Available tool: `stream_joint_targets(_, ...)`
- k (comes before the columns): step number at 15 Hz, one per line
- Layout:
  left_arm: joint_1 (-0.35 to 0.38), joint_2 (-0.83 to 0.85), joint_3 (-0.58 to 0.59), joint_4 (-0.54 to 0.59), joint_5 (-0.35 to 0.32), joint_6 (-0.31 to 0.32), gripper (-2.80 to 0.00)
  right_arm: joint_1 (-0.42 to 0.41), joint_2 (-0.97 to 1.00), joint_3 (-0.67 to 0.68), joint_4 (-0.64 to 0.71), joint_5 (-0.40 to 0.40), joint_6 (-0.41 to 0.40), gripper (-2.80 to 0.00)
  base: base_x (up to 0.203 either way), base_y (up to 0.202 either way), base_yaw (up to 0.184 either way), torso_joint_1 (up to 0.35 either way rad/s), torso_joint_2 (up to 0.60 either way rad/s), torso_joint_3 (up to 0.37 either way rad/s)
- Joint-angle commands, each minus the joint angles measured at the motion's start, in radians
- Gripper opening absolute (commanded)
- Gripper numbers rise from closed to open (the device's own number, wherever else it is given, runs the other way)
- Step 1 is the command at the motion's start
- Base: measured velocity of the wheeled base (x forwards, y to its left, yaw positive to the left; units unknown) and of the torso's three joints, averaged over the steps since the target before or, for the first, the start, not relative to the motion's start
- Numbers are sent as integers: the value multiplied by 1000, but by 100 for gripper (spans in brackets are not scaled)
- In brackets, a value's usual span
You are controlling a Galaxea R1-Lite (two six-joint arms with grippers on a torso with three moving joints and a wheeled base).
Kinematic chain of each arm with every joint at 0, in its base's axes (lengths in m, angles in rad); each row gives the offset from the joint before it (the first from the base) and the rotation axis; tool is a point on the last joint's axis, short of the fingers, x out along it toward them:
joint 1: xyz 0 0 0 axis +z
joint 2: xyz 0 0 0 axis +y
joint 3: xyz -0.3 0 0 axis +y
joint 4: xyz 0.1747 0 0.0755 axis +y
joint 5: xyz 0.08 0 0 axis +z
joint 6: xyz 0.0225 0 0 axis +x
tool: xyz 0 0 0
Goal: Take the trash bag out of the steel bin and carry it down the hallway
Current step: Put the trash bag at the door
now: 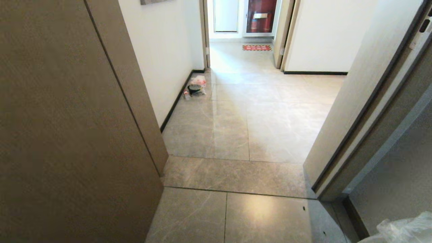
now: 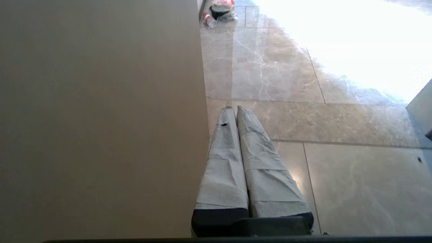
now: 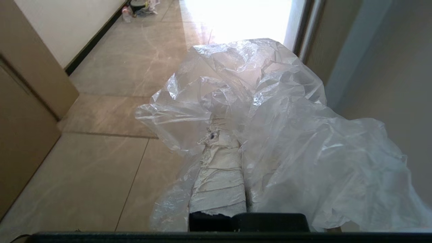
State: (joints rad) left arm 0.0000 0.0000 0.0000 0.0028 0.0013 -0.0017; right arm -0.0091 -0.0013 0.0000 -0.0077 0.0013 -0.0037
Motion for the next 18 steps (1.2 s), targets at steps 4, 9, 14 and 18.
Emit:
stream_joint_targets(4,0,0,0,0,0,0,-280,0,0,2,0,0,0,-280,191,0,2,3,4,2)
stream_joint_targets(9,0,0,0,0,0,0,-280,0,0,2,-1,0,-1,-280,192,0,0,4,4,3)
stream_joint_targets(14,0,0,0,0,0,0,-280,0,0,2,0,0,0,-280,189,0,1,2,0,2)
stream_joint_targets(18,0,0,0,0,0,0,-280,0,0,2,0,0,-1,-280,193,0,1,1,2,4)
